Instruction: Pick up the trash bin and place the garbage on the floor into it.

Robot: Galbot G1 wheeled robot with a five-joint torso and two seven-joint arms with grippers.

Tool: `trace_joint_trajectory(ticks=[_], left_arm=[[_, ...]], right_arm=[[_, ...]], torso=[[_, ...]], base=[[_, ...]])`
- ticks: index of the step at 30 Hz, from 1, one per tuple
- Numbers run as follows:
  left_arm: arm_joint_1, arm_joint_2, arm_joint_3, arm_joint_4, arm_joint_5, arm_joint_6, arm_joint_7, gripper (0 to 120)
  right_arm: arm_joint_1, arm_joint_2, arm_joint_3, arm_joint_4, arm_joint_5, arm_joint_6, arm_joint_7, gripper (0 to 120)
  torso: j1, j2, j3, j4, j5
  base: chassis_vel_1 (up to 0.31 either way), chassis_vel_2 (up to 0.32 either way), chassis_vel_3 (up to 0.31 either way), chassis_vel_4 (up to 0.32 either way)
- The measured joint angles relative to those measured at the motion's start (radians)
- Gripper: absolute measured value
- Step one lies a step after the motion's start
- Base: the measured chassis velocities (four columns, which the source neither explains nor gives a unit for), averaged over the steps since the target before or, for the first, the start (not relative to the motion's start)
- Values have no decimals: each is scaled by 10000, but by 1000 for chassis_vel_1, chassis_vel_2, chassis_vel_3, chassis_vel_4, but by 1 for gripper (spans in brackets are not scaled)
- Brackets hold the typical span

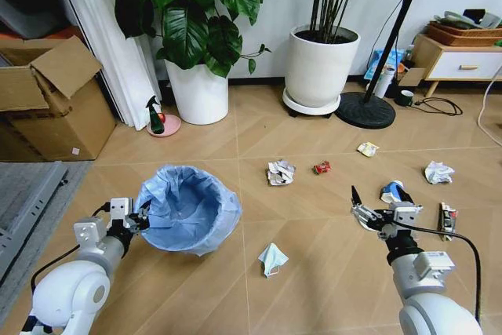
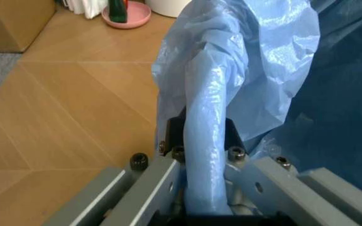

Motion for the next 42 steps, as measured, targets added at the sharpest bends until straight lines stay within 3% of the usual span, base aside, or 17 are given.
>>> trace_joint_trajectory(ticks=[5,8,9,11,13,17,26,32,42], left_arm=[[-59,49,7,63,-15,-7,-18,0],[-273,159,137,259,-70,-7,-20,0],[-273,159,137,259,-70,-7,-20,0],[-246,153,54,297,-71,-7,-22,0],[-244,141,28,326,-69,-9,-24,0],[-336,12,-4,488,-42,-18,-46,0],[-550,38,56,766,-40,-21,-56,0],[-667,215,67,1025,-76,-21,15,0],[-712,240,119,1074,-82,-22,74,0]], right_arm=[[416,-749,-203,-822,598,-49,-208,100],[845,-1849,-563,-1817,1238,-29,-681,100],[845,-1849,-563,-1817,1238,-29,-681,100],[1483,-2791,-1260,-2670,1751,-28,-1152,100],[1763,-3063,-1551,-2970,1899,-18,-1375,100],[3143,-3717,-3217,-4288,2334,60,-2033,100],[4634,-3778,-5115,-5957,2356,246,-2609,100],[5838,-3311,-6919,-7636,2201,292,-3381,100],[6724,-2498,-8025,-9054,1589,360,-3579,100]], torso=[[-1,0,0,2,2],[0,0,2,-6,-4],[0,0,2,-6,-4],[1,0,3,-2,3],[1,0,3,0,-2],[1,0,3,0,-4],[2,-1,3,1,-7],[2,-1,3,0,1],[2,-1,2,1,-3]], base=[[15,-20,-22,16],[0,0,0,0],[0,0,0,0],[0,0,0,0],[0,0,0,0],[0,0,0,0],[0,0,0,0],[0,0,0,0],[0,0,0,0]])
